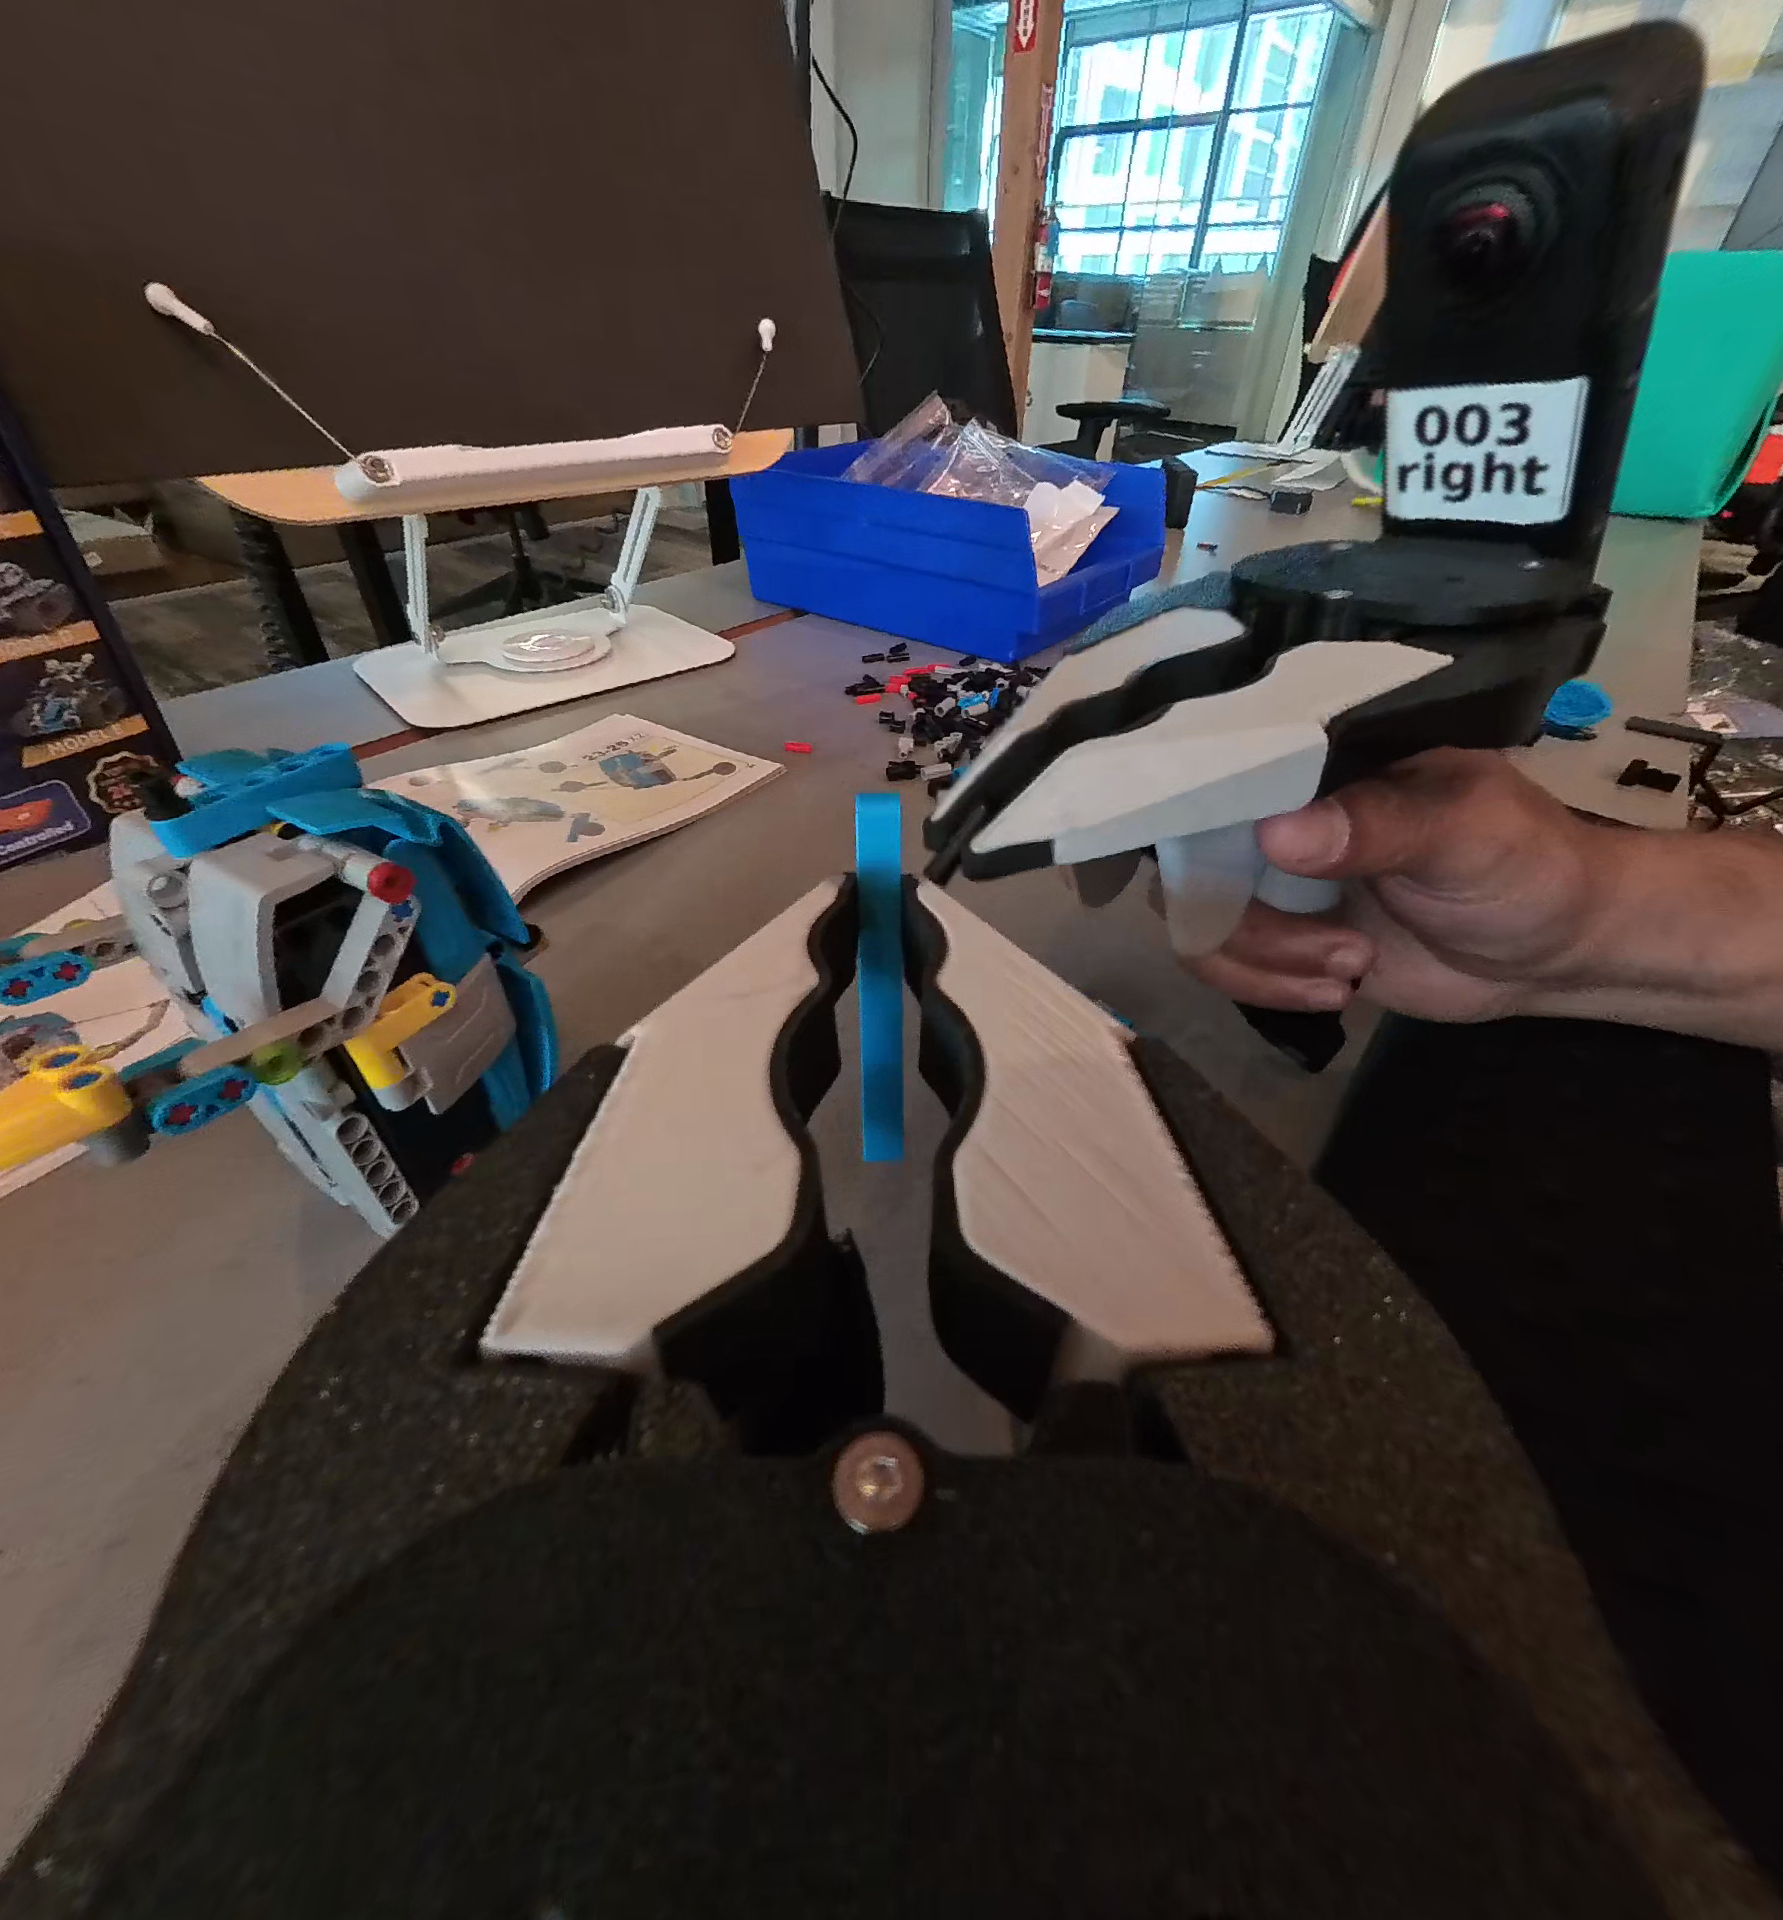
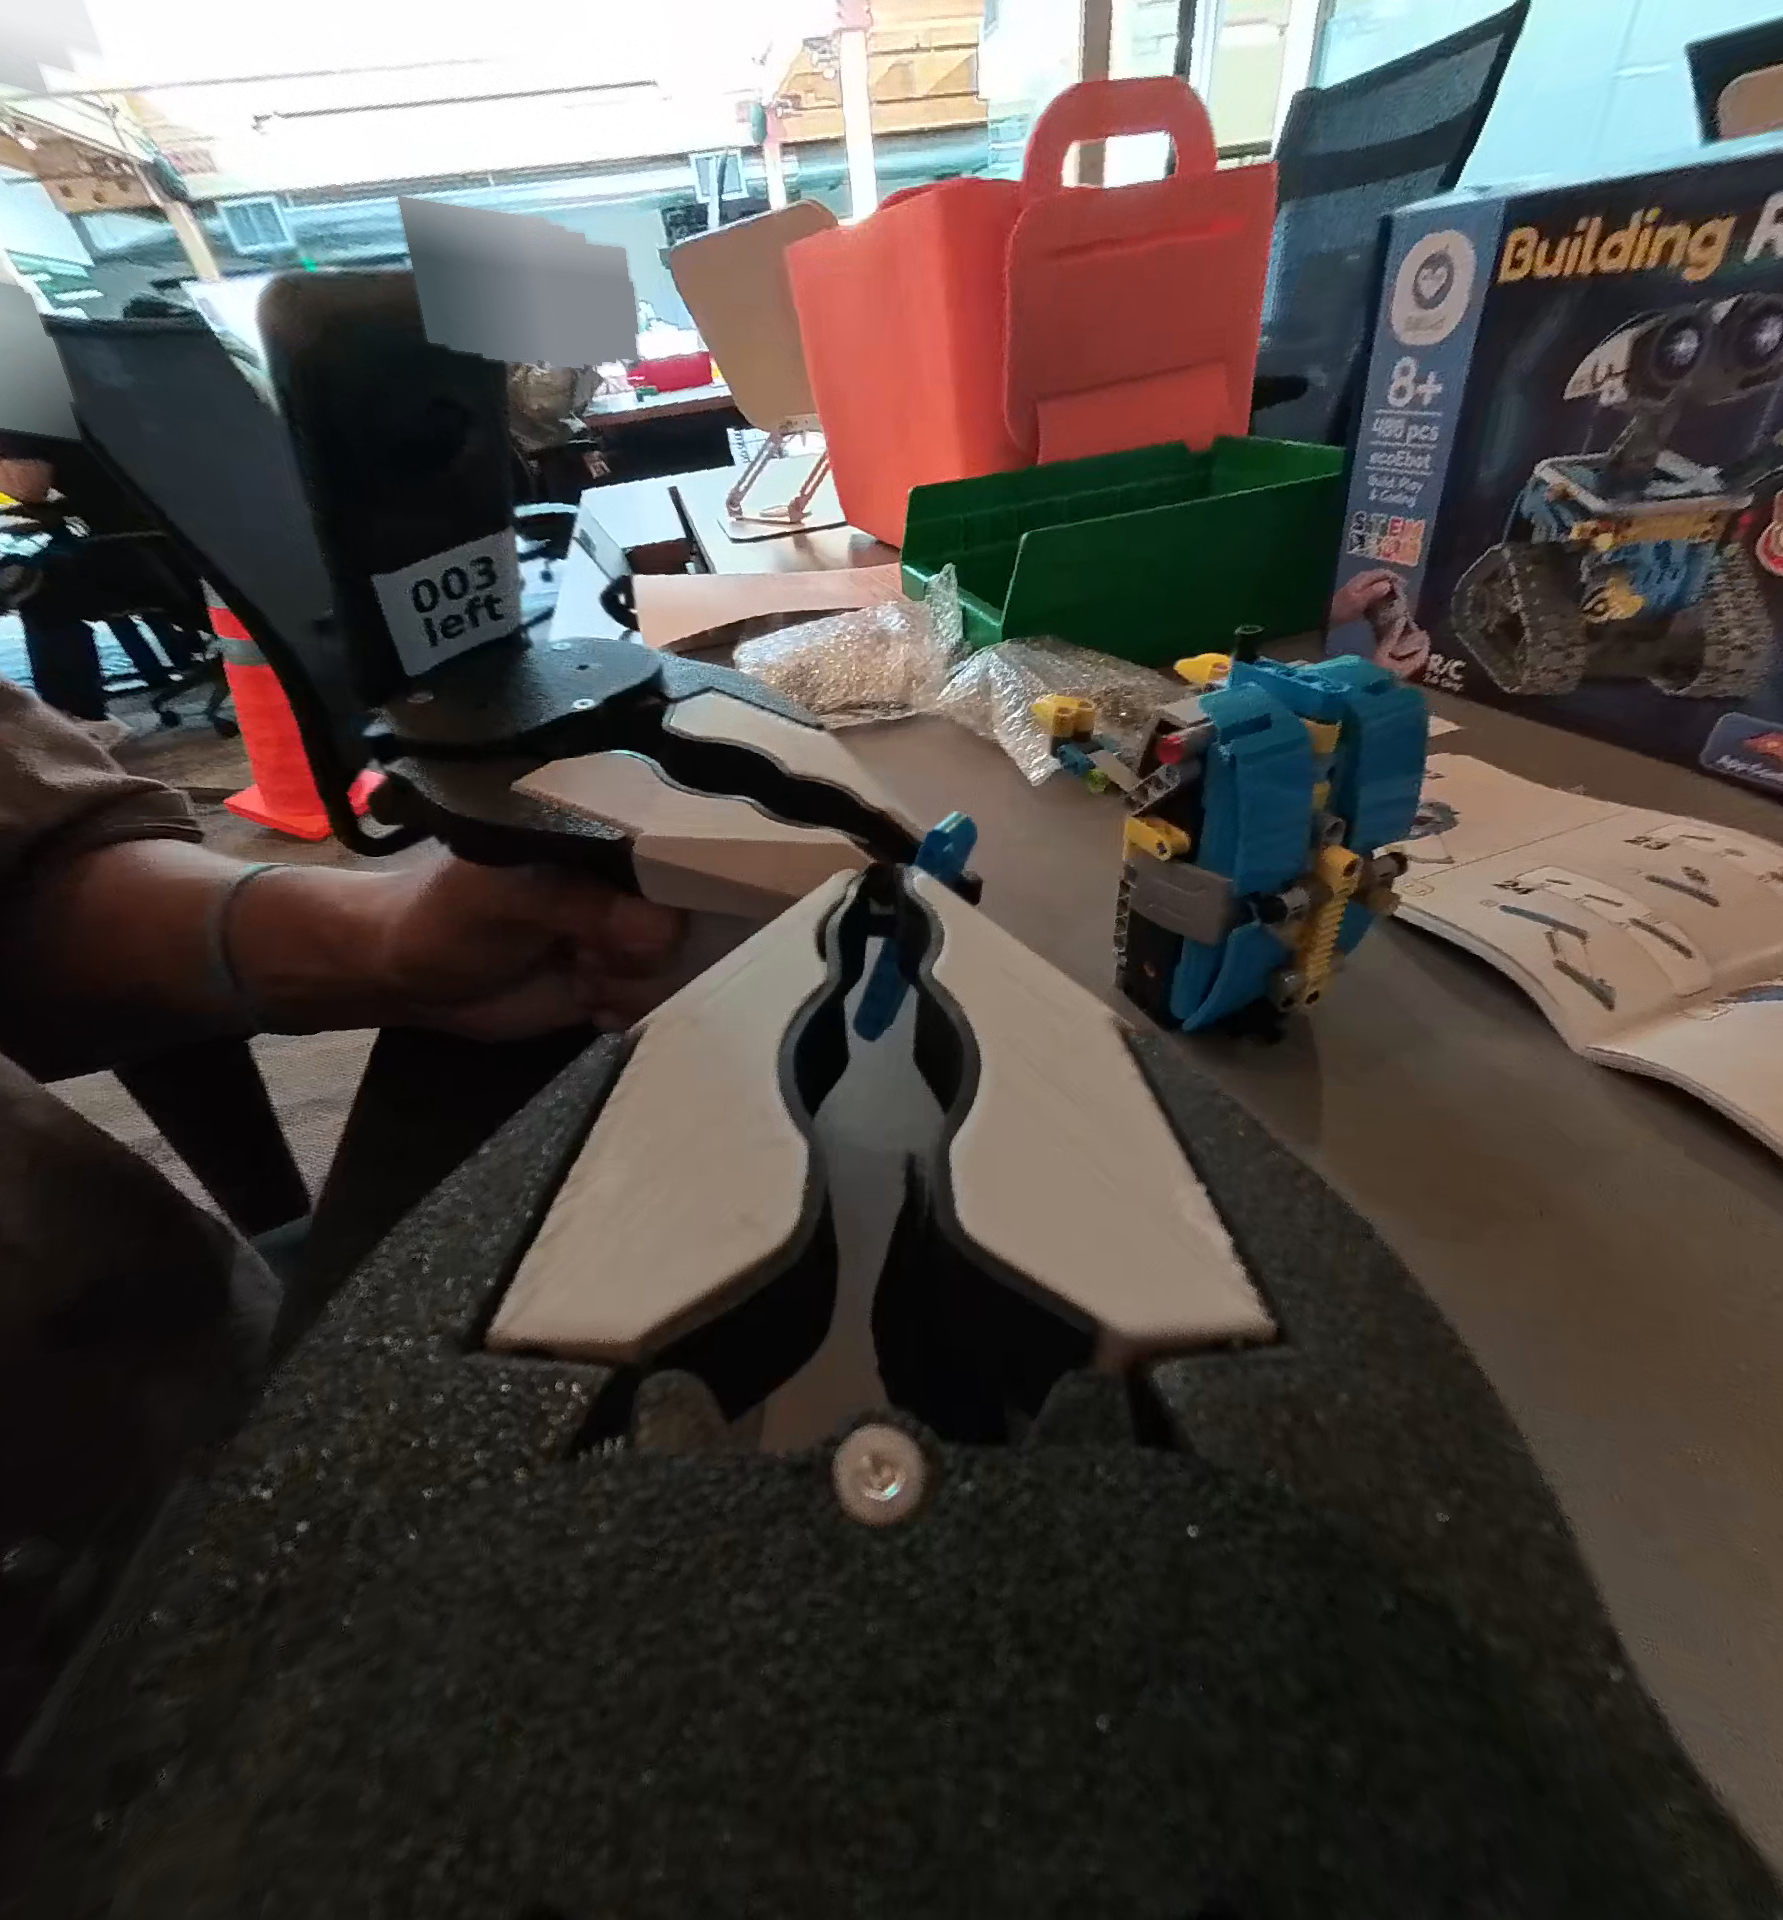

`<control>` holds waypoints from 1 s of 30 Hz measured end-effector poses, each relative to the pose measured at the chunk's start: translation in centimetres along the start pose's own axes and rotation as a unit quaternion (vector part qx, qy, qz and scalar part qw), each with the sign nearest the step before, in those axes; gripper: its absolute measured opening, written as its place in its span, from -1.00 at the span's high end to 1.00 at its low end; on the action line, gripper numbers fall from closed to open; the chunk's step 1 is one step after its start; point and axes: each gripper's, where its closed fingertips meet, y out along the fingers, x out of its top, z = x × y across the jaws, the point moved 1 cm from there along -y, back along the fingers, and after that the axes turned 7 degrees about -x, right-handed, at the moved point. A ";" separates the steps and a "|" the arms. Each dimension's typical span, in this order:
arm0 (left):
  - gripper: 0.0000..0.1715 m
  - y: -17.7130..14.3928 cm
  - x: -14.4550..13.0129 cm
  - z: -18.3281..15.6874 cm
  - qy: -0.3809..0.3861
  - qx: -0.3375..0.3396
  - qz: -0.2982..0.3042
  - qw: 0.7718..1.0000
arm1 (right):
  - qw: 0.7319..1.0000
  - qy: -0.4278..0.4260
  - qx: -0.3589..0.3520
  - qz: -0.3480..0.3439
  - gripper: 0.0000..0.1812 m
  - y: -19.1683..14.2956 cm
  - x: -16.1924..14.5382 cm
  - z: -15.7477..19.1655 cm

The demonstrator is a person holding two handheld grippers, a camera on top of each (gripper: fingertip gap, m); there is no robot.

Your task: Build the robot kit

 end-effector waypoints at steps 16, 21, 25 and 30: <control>0.92 -0.5 0.9 0.4 0.005 0.021 -0.026 0.999 | 0.992 0.126 0.002 -0.027 0.95 0.4 0.7 -0.9; 0.92 -1.2 2.1 -0.4 0.013 -0.002 -0.067 0.998 | 0.947 0.296 0.120 -0.040 0.96 -0.1 0.8 -1.2; 0.92 -1.3 2.7 -1.2 0.020 -0.027 -0.088 0.996 | 0.906 0.368 0.202 -0.054 0.96 -0.5 1.5 -0.3; 0.92 -1.2 2.9 -1.6 0.023 -0.036 -0.092 0.995 | 0.898 0.379 0.216 -0.055 0.97 -0.7 1.6 -0.2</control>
